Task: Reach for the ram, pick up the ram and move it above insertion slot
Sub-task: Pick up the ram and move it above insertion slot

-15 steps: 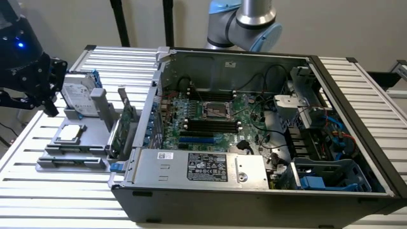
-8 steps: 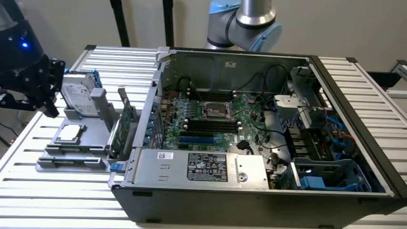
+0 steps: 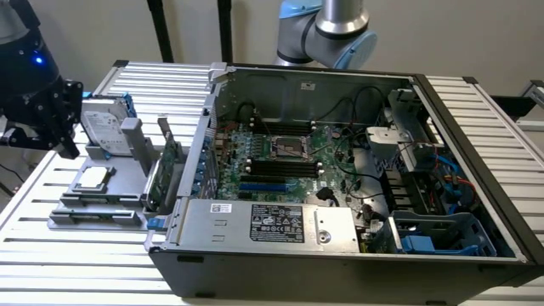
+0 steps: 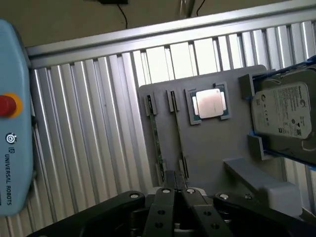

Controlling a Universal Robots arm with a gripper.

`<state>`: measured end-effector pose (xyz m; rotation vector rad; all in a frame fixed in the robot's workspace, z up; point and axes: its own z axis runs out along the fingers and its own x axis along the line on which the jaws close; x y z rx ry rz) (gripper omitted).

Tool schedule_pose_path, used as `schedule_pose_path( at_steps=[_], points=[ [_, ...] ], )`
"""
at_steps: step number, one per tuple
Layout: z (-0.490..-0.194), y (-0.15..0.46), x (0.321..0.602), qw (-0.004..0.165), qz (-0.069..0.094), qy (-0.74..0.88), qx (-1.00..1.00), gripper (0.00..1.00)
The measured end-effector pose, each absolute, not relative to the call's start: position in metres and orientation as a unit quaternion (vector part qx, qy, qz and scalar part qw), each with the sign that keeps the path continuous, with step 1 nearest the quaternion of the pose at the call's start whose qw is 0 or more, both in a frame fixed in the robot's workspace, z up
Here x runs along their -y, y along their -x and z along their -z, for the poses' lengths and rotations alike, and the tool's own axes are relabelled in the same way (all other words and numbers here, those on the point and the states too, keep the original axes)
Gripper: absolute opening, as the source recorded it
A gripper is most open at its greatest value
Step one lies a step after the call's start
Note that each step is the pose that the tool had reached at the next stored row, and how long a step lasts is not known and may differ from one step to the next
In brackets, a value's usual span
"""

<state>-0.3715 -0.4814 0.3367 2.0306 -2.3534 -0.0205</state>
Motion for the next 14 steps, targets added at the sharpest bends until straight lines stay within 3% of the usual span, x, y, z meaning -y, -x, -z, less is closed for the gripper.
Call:
schedule_pose_path(
  at_steps=[10,14],
  points=[
    [-0.3307,0.3736,0.4811,0.020,-0.002,-0.694,0.720,0.11],
    [-0.3282,0.3736,0.4811,0.021,-0.004,-0.694,0.720,0.24]
  ],
)
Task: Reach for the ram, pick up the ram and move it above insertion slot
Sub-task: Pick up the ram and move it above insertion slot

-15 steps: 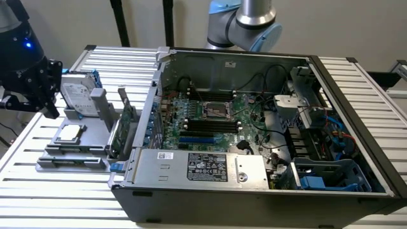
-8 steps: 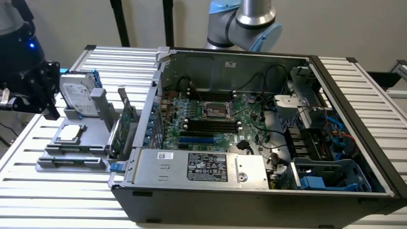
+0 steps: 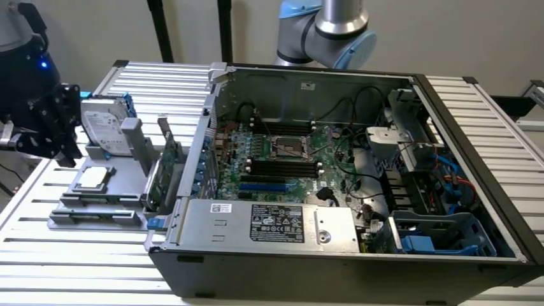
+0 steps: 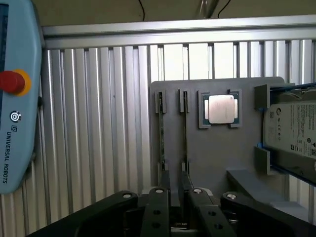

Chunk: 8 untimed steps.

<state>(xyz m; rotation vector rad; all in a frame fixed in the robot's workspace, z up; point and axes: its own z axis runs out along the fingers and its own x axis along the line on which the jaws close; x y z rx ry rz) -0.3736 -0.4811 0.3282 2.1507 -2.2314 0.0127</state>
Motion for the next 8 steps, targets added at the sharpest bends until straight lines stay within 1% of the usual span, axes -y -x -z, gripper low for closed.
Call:
schedule_pose_path(
  at_steps=[1,2,3,4,5,8],
  points=[
    [-0.327,0.374,0.481,0.022,-0.005,-0.694,0.720,0.30],
    [-0.325,0.374,0.481,0.022,-0.006,-0.694,0.720,0.30],
    [-0.324,0.374,0.481,0.023,-0.006,-0.694,0.720,0.36],
    [-0.322,0.374,0.481,0.023,-0.007,-0.694,0.720,0.36],
    [-0.321,0.374,0.481,0.024,-0.008,-0.694,0.720,0.42],
    [-0.315,0.374,0.481,0.025,-0.009,-0.694,0.720,0.42]
  ],
)
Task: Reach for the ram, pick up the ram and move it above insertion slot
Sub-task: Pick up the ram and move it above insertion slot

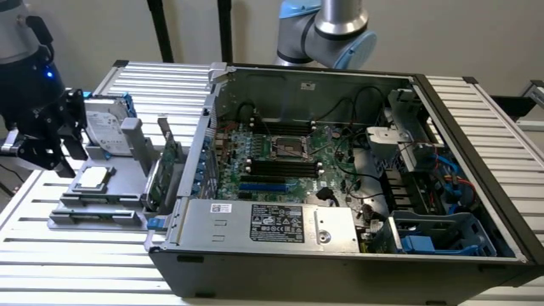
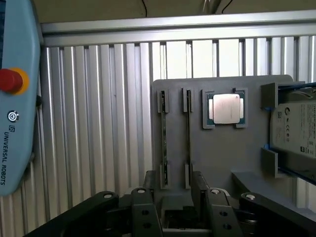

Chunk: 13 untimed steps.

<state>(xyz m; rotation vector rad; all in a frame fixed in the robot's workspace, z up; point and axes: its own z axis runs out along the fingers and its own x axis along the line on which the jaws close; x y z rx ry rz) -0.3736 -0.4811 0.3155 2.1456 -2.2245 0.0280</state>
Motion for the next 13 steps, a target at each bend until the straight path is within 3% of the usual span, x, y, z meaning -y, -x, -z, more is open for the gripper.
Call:
schedule_pose_path(
  at_steps=[13],
  points=[
    [-0.292,0.374,0.482,0.025,-0.009,-0.700,0.713,0.42]
  ],
)
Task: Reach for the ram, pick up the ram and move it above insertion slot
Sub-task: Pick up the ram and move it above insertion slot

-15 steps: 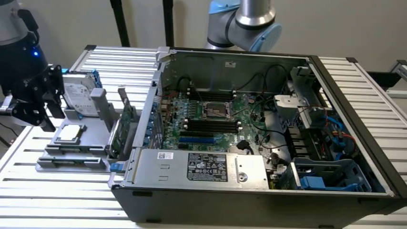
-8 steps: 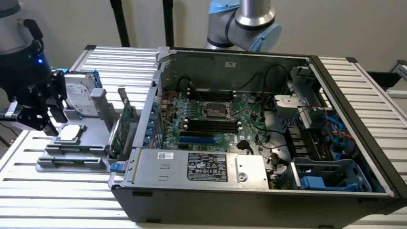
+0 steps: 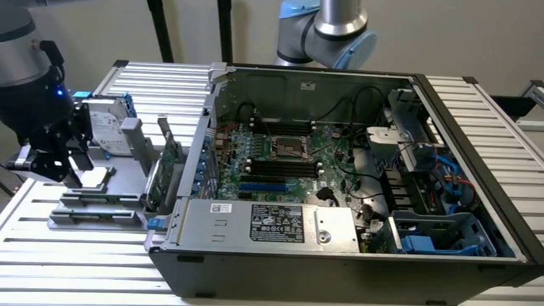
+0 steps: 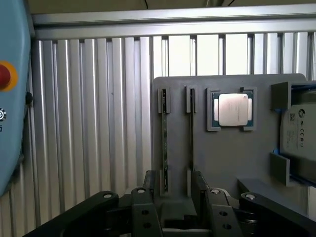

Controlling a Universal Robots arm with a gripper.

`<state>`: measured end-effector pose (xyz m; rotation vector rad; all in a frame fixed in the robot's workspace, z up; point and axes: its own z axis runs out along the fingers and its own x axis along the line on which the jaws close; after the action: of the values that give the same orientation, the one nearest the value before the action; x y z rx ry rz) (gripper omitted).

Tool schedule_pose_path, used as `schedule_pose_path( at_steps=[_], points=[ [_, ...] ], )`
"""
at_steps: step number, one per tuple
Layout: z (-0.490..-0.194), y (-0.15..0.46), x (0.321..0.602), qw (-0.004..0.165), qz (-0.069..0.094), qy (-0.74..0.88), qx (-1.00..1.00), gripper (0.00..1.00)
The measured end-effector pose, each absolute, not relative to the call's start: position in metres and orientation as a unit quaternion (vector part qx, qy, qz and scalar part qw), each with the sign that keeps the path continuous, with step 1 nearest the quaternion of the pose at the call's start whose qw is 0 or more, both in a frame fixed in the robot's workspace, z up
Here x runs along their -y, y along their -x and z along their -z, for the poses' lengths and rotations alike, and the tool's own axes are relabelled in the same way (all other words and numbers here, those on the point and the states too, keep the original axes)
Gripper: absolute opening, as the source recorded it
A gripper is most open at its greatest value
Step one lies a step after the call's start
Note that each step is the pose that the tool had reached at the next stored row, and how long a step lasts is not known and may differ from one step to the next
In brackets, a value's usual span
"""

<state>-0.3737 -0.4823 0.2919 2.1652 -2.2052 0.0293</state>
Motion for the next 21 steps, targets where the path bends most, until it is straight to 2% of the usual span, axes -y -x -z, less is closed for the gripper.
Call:
schedule_pose_path(
  at_steps=[21],
  points=[
    [-0.254,0.374,0.493,0.025,-0.010,-0.717,0.696,0.42]
  ],
)
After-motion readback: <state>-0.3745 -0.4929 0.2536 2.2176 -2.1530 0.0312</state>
